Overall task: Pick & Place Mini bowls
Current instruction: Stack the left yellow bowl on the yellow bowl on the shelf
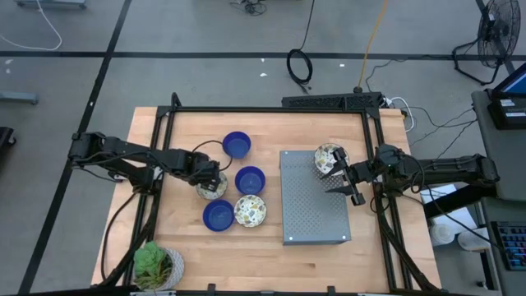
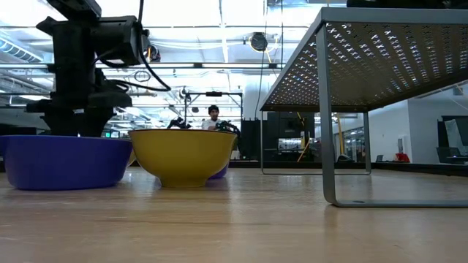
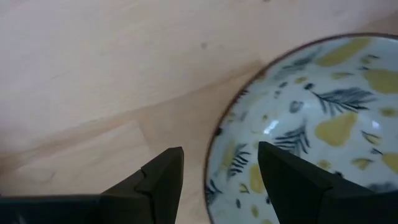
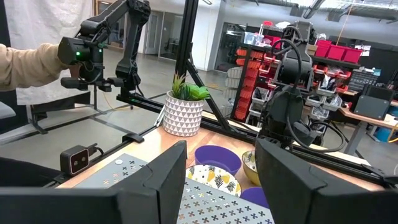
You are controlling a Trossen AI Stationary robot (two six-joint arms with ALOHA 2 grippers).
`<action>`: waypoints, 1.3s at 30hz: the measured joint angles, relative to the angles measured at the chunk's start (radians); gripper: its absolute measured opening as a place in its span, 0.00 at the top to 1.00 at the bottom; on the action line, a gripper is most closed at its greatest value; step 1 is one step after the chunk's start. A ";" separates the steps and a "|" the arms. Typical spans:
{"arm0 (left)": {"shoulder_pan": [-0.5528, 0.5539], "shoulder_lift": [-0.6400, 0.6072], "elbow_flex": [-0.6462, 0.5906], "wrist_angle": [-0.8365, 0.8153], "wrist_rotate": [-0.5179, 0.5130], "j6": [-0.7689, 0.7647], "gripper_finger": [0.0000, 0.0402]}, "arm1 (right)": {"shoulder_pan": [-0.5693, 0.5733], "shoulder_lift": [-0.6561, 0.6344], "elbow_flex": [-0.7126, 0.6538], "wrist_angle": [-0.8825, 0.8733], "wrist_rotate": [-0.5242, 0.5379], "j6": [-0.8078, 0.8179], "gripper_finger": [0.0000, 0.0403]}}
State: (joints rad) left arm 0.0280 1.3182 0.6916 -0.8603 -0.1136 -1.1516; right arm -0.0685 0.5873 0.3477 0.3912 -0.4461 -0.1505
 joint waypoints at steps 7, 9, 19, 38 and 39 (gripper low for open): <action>0.000 0.000 0.003 0.002 0.028 0.018 0.48 | 0.000 0.000 0.000 0.000 0.000 0.000 0.55; 0.000 0.000 0.003 0.002 0.028 0.018 0.48 | 0.000 0.000 0.000 0.000 0.000 0.000 0.55; 0.000 0.000 0.003 0.002 0.028 0.016 0.48 | 0.000 0.000 0.000 0.000 0.000 0.000 0.55; 0.000 0.000 0.004 0.002 0.068 0.009 0.48 | 0.000 0.000 0.000 0.000 0.000 -0.019 0.55; 0.000 0.000 0.004 0.002 0.068 0.011 0.48 | 0.000 0.000 0.000 0.000 0.000 -0.021 0.55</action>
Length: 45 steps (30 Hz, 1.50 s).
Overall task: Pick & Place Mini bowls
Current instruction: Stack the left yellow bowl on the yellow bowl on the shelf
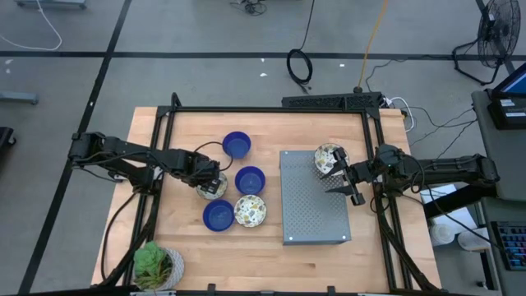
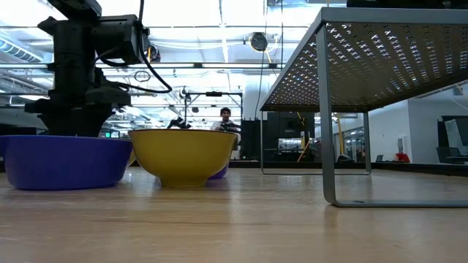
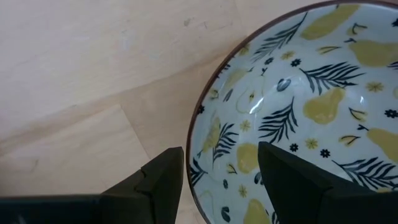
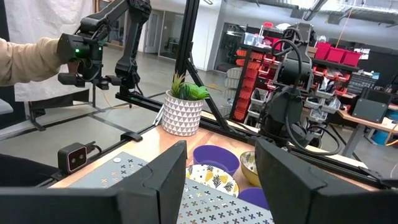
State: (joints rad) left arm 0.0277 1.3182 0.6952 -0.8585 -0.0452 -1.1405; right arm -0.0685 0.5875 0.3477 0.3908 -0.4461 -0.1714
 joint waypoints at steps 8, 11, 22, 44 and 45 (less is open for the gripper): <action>0.000 0.000 0.000 0.000 0.002 0.010 0.48 | 0.000 0.000 0.000 0.000 0.000 0.000 0.55; 0.000 0.000 0.000 0.000 0.001 0.009 0.48 | 0.000 0.000 0.000 0.000 0.000 0.001 0.55; 0.000 0.000 0.000 0.000 -0.003 0.007 0.48 | 0.000 0.000 0.000 0.000 0.000 0.003 0.55; 0.000 0.000 0.000 0.000 0.000 0.055 0.48 | 0.000 0.000 0.000 0.000 0.000 0.008 0.55; 0.000 0.000 0.000 0.000 0.000 0.047 0.48 | 0.000 0.000 0.000 0.000 0.000 0.004 0.55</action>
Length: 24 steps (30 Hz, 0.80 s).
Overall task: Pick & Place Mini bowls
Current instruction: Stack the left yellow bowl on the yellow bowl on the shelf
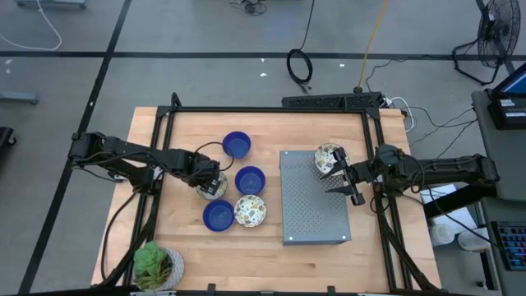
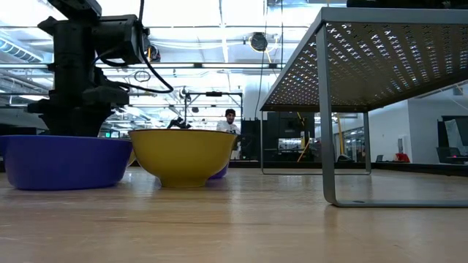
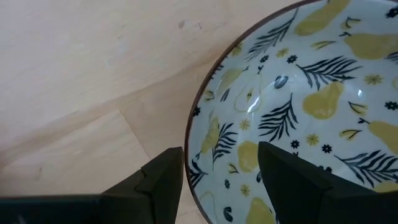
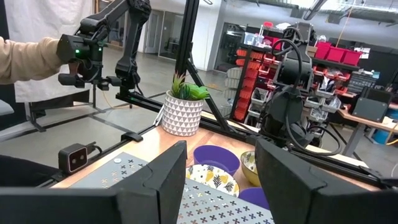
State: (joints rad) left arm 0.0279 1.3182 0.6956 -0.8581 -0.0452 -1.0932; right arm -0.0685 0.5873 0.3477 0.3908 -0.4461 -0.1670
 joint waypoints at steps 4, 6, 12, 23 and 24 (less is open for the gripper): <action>0.000 0.000 0.000 0.000 -0.004 -0.001 0.48 | 0.000 0.000 0.000 0.000 0.000 -0.002 0.55; 0.005 0.000 0.000 0.000 -0.004 -0.022 0.48 | 0.000 0.000 0.000 0.000 0.000 -0.002 0.55; 0.033 0.000 0.000 -0.001 -0.005 -0.147 0.48 | 0.000 0.000 0.000 -0.002 0.000 -0.008 0.55; 0.058 0.000 0.000 -0.005 -0.006 -0.145 0.48 | 0.000 0.000 0.000 -0.020 0.000 -0.027 0.55; 0.058 0.000 0.000 -0.005 -0.006 -0.143 0.48 | 0.000 0.000 0.000 -0.022 0.000 -0.028 0.55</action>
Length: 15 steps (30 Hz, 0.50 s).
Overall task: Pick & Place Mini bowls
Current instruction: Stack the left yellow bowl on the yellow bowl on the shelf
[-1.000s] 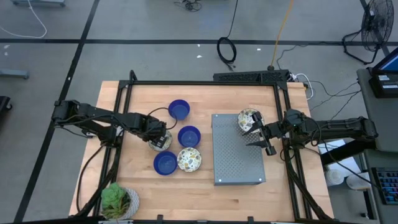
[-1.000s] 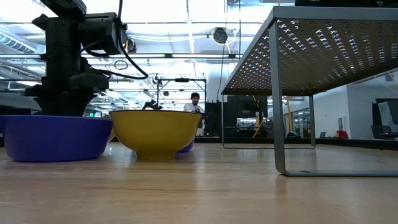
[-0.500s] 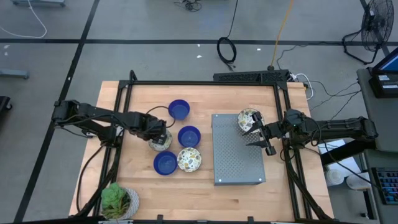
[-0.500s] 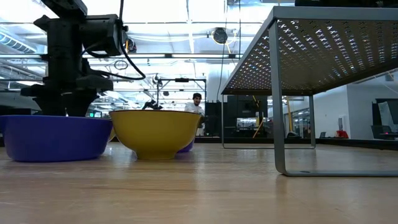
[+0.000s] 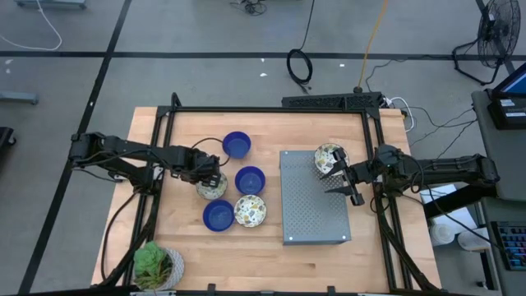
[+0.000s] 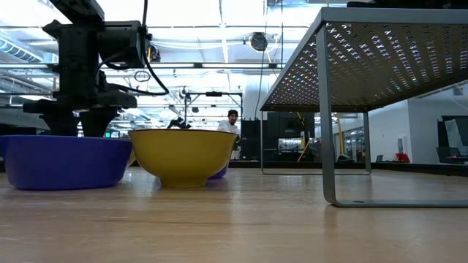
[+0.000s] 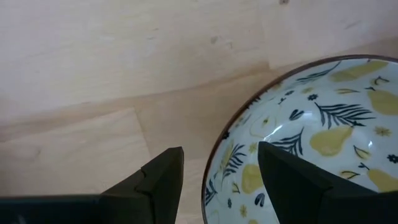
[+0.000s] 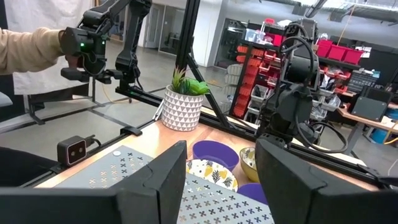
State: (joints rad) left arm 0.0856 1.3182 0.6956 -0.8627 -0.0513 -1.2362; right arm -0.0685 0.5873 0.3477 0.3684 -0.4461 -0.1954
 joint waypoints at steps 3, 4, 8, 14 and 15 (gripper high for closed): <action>0.000 0.000 0.000 -0.003 0.003 0.002 0.48 | 0.000 0.000 0.000 -0.001 0.000 0.000 0.55; 0.000 0.000 0.000 -0.004 0.003 0.006 0.48 | 0.000 0.000 0.000 -0.001 0.000 0.000 0.55; 0.000 0.000 0.000 -0.010 0.005 0.032 0.48 | 0.000 0.000 0.000 -0.001 0.000 0.000 0.55; 0.000 0.000 0.000 -0.009 0.005 0.085 0.48 | 0.000 0.000 0.000 0.000 0.000 0.000 0.55; 0.000 0.000 0.000 -0.009 0.005 0.095 0.48 | 0.000 0.000 0.000 0.000 0.000 0.000 0.55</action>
State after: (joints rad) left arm 0.0856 1.3178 0.6956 -0.8719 -0.0460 -1.1409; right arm -0.0685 0.5873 0.3473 0.3679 -0.4461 -0.1955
